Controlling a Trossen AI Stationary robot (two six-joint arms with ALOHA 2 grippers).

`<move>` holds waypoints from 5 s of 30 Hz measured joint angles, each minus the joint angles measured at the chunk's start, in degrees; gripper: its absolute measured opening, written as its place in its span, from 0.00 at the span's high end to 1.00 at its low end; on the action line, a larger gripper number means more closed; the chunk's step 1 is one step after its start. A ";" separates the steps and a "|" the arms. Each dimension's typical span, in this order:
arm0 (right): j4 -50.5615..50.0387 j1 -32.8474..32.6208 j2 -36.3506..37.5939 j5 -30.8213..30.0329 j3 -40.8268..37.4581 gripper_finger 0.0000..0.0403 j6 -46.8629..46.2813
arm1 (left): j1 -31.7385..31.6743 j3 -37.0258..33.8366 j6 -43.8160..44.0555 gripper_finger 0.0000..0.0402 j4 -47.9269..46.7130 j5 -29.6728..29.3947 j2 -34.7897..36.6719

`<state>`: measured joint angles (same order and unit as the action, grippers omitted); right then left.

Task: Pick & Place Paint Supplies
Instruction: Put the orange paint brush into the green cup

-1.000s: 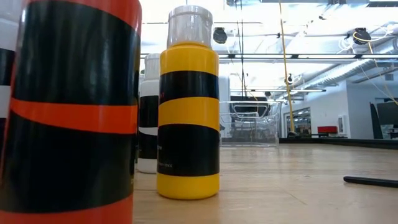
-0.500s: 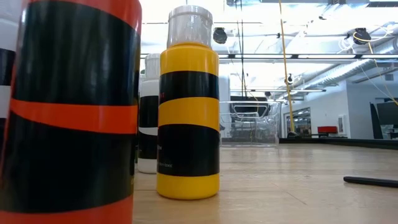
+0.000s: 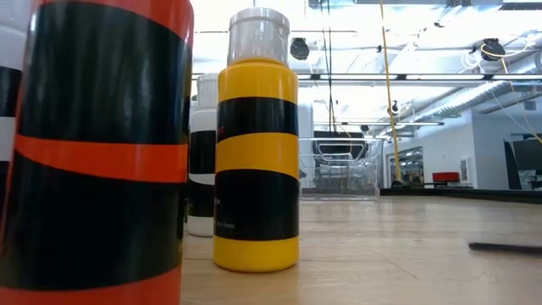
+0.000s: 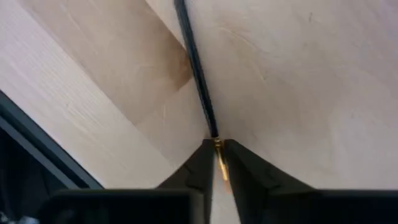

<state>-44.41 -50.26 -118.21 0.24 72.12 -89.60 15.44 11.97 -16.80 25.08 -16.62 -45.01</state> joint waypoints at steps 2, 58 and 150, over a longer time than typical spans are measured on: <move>-0.03 0.18 0.06 -0.25 0.00 0.98 1.84 | 0.00 -0.02 0.04 0.99 -0.02 0.00 -0.01; 96.77 28.13 24.73 -32.64 -30.22 1.00 110.10 | -1.04 17.33 -7.54 0.34 21.96 18.78 -24.89; 77.86 25.81 24.74 -25.64 -31.26 1.00 91.95 | -35.10 28.72 14.64 1.00 23.00 26.51 -48.15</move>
<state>33.45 -24.45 -93.47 -25.40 40.86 2.35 -19.65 40.69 -2.15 48.08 9.89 -93.16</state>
